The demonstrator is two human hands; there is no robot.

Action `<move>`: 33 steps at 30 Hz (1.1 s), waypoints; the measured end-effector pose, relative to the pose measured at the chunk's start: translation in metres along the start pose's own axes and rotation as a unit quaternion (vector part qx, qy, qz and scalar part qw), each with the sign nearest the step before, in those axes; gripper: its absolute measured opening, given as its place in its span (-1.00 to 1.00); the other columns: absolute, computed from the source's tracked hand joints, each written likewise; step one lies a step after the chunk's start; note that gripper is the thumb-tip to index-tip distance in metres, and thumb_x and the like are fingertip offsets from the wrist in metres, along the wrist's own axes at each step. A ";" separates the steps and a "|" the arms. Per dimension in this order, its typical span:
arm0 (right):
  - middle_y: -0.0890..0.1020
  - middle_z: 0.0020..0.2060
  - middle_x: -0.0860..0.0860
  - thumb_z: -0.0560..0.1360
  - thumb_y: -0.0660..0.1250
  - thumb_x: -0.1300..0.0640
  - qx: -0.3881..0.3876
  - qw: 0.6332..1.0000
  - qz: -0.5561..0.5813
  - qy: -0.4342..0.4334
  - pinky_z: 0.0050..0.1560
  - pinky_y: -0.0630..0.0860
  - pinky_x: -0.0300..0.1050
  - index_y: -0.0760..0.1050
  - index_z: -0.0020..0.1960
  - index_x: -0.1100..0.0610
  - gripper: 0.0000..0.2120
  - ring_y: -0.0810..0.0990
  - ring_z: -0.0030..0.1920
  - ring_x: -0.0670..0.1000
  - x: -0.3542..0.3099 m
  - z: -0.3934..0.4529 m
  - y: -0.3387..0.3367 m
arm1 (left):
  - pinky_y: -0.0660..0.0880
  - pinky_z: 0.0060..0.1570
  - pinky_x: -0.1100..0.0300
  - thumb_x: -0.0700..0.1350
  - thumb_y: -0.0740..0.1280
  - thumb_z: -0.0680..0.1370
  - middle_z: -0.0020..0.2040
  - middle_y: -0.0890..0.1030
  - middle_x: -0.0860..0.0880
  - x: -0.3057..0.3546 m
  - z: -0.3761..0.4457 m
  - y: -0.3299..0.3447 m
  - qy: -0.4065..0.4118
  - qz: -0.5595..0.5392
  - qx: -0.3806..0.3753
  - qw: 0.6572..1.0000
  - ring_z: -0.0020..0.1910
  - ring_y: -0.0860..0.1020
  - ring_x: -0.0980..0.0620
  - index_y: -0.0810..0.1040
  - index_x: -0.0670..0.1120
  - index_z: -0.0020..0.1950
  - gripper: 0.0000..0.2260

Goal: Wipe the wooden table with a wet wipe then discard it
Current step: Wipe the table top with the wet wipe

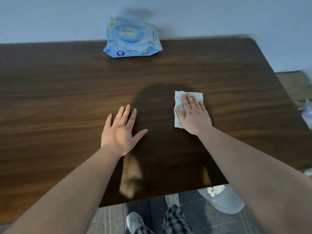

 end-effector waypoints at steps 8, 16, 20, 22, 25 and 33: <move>-0.15 0.56 0.04 0.59 -0.25 -0.19 -0.007 0.989 0.009 0.145 0.51 -0.16 -0.01 -0.25 0.54 0.11 -0.38 -0.17 0.54 0.00 0.175 -0.021 -0.007 | -0.24 0.47 -0.01 0.44 -0.18 0.47 0.55 -0.28 0.05 0.133 0.053 0.016 0.104 0.052 -0.030 0.993 0.51 -0.28 0.08 -0.29 0.05 0.53 -0.23; -0.10 0.56 0.05 0.57 -0.23 -0.24 0.008 0.971 0.048 0.234 0.52 -0.14 0.04 -0.20 0.54 0.10 -0.34 -0.13 0.54 0.03 0.270 -0.046 -0.011 | -0.29 0.46 -0.04 0.47 -0.28 0.38 0.53 -0.34 0.05 0.150 0.063 0.022 0.108 0.058 -0.075 0.990 0.49 -0.34 0.07 -0.35 0.04 0.50 -0.18; -0.09 0.56 0.06 0.58 -0.22 -0.24 0.015 0.964 0.059 0.259 0.52 -0.14 0.04 -0.20 0.54 0.12 -0.34 -0.14 0.54 0.03 0.278 -0.058 -0.008 | -0.29 0.45 -0.04 0.47 -0.28 0.38 0.53 -0.34 0.04 0.151 0.063 0.022 0.105 0.061 -0.078 0.990 0.49 -0.34 0.07 -0.36 0.04 0.49 -0.18; -0.09 0.56 0.07 0.58 -0.21 -0.22 0.019 0.960 0.062 0.271 0.51 -0.15 0.04 -0.20 0.54 0.13 -0.34 -0.14 0.54 0.03 0.278 -0.064 -0.006 | -0.29 0.45 -0.04 0.47 -0.27 0.39 0.53 -0.35 0.04 0.150 0.063 0.023 0.105 0.059 -0.080 0.990 0.49 -0.34 0.07 -0.36 0.04 0.50 -0.19; -0.08 0.56 0.08 0.59 -0.19 -0.21 0.019 0.958 0.064 0.281 0.51 -0.15 0.04 -0.19 0.54 0.13 -0.35 -0.13 0.54 0.04 0.270 -0.075 -0.003 | -0.30 0.46 -0.04 0.48 -0.26 0.40 0.52 -0.36 0.05 0.149 0.063 0.025 0.103 0.062 -0.087 0.989 0.49 -0.35 0.07 -0.36 0.04 0.50 -0.18; -0.19 0.55 0.09 0.60 -0.25 -0.16 -0.018 0.978 0.043 0.204 0.50 -0.19 0.05 -0.30 0.52 0.14 -0.39 -0.19 0.54 0.06 0.182 -0.080 0.005 | -0.22 0.49 -0.01 0.40 -0.08 0.51 0.56 -0.26 0.04 0.124 0.043 0.016 0.091 -0.010 -0.068 0.993 0.52 -0.25 0.09 -0.28 0.01 0.54 -0.23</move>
Point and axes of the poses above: each hand's wrist, its own z-axis towards the middle knuckle, its own y-axis out of the palm, x = y × z, the point moved 7 cm from there along z, towards the middle knuckle
